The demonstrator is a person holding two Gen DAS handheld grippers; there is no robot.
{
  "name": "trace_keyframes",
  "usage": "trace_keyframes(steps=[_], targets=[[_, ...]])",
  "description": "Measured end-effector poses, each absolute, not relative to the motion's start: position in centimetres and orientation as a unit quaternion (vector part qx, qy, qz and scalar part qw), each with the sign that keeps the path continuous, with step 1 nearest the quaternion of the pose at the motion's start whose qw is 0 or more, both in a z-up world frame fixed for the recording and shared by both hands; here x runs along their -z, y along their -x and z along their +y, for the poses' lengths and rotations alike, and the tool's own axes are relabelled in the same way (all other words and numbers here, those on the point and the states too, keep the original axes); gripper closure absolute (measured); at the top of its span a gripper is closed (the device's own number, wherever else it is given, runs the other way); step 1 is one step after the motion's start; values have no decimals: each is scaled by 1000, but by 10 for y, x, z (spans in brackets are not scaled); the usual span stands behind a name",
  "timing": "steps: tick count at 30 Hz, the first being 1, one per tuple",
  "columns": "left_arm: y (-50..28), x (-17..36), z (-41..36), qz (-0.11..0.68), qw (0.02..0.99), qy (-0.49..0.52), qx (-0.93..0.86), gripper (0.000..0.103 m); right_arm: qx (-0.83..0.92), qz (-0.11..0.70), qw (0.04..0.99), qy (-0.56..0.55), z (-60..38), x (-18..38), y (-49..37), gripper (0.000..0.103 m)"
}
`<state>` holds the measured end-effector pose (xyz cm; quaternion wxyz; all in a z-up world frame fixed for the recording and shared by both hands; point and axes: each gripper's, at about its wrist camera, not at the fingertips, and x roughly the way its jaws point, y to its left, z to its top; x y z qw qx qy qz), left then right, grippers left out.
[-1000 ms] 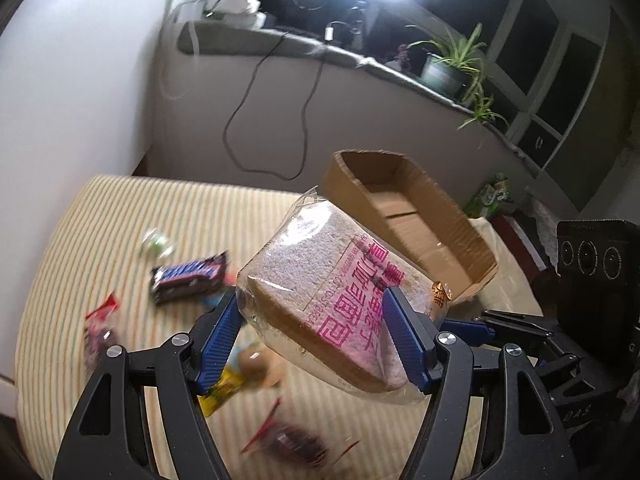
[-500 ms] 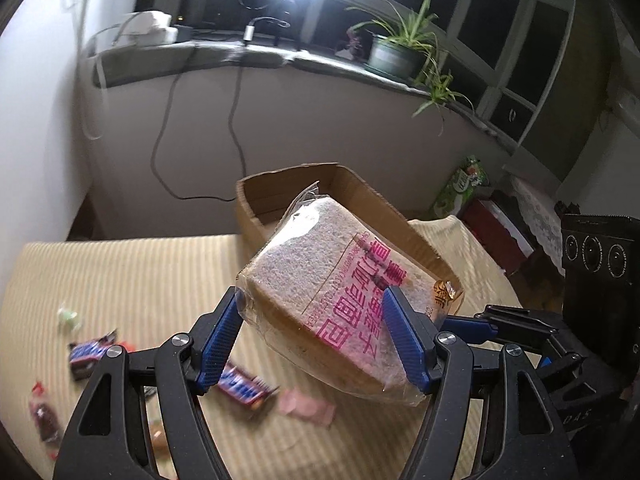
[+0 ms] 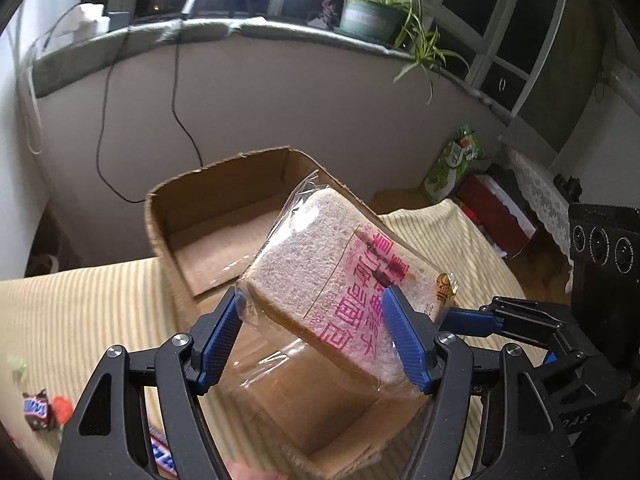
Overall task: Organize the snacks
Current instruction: 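Lift the bread loaf with the left tool and lower it into the cardboard box, then open the left tool to release the loaf and withdraw toward the snacks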
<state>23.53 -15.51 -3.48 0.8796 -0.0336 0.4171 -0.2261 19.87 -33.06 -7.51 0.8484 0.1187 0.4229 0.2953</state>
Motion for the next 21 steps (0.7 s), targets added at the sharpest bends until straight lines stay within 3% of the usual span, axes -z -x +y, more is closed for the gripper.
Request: trace_keyframes(steps=[21], targets=[[-242, 38, -160, 423, 885, -5, 196, 34, -246, 417, 868, -110, -354, 74, -203, 48]])
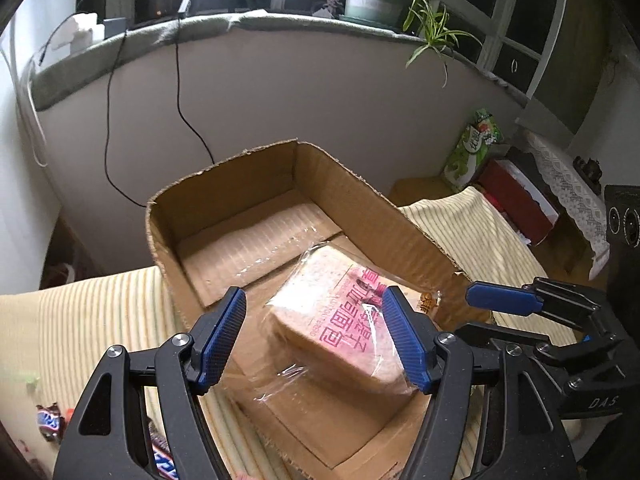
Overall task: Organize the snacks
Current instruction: 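Open the left tool to release the loaf and withdraw toward the snacks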
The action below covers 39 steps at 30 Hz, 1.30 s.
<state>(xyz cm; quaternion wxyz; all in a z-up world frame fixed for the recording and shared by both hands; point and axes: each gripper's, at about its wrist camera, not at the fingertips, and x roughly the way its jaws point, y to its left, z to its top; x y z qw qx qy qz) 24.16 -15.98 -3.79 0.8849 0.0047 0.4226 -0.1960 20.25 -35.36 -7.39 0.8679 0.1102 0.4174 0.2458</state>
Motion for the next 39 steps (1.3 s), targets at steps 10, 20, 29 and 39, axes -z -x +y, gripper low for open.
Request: trace_keyframes(steps=[10, 20, 29, 39], targets=[[-210, 20, -147, 383, 903, -20, 193, 32, -243, 401, 881, -73, -343, 61, -179, 47], [-158, 14, -94, 374, 915, -8, 153, 31, -248, 369, 895, -18, -321, 59, -134, 36], [-95, 20, -45, 374, 921, 10, 108, 31, -291, 366, 884, 14, -296, 67, -96, 12], [-35, 58, 4, 405, 911, 58, 53, 31, -339, 394, 852, 60, -266, 88, -59, 12]])
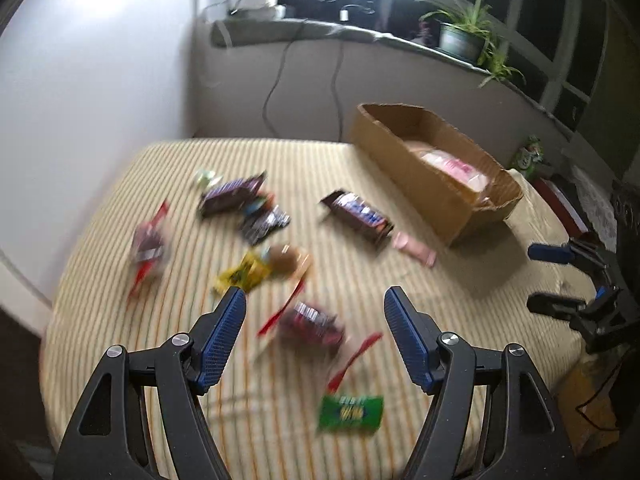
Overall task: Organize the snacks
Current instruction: 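Open the left tool to release the loaf and withdraw toward the snacks, then grasp the red dried-fruit pack with the left tool while the right tool grasps the green candy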
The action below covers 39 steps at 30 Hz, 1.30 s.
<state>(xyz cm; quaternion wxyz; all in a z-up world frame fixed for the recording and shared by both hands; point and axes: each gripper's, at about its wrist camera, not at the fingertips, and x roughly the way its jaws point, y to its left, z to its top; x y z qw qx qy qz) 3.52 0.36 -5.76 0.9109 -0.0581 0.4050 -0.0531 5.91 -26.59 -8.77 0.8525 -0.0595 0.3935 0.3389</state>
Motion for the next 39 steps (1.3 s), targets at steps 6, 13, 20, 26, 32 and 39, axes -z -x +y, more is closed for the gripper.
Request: trace_keyframes(steps=[6, 13, 20, 26, 32, 39], targets=[[-25, 71, 9, 411, 907, 80, 44, 31, -371, 407, 828, 106, -241, 105, -37, 12], [-27, 81, 4, 417, 903, 92, 50, 31, -395, 423, 800, 159, -216, 125, -23, 23], [-38, 92, 0, 431, 895, 102, 56, 31, -395, 436, 788, 182, -209, 140, -20, 37], [-48, 98, -4, 434, 894, 103, 51, 31, -387, 434, 792, 185, -210, 141, -21, 51], [-54, 105, -6, 437, 893, 99, 44, 38, -379, 435, 796, 181, -213, 141, -26, 66], [-52, 110, -8, 441, 892, 90, 43, 66, -374, 438, 799, 171, -216, 140, -29, 78]])
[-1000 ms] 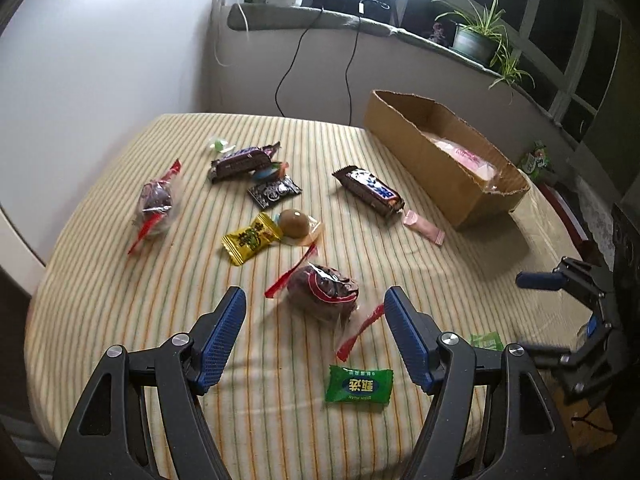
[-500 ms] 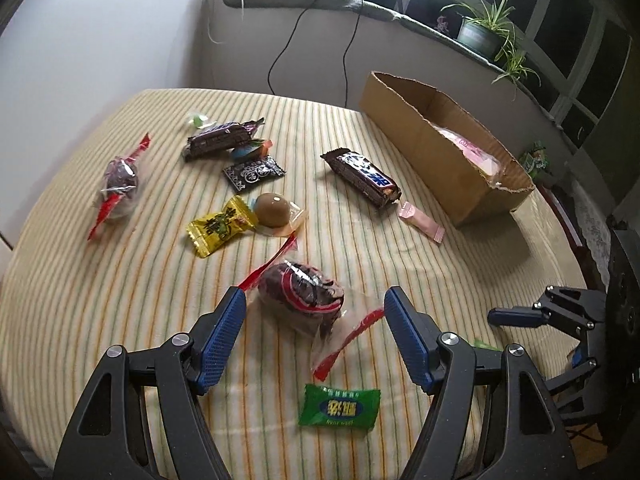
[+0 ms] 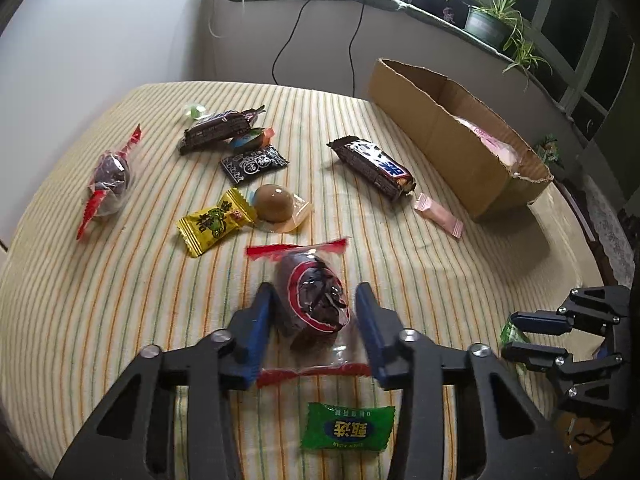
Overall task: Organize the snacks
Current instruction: 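Grasp the red dried-fruit pack with the left tool while the right tool grasps the green candy, then carry both snacks over the box and open both tools to drop them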
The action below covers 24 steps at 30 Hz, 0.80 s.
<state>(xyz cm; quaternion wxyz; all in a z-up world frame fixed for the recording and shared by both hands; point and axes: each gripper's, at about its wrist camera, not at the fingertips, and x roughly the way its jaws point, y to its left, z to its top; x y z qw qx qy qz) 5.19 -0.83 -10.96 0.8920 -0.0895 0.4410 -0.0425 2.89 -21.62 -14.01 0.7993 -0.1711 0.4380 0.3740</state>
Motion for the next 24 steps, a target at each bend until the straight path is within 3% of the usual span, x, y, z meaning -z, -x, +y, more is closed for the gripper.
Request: trace_keyframes(steps=[5, 24], targets=[[-50, 106, -6, 435, 894, 91, 46, 70, -373, 438, 801, 167, -218, 140, -30, 79], [-79, 63, -29, 392, 911, 83, 97, 70, -353, 410, 832, 119, -237, 108, -50, 80]])
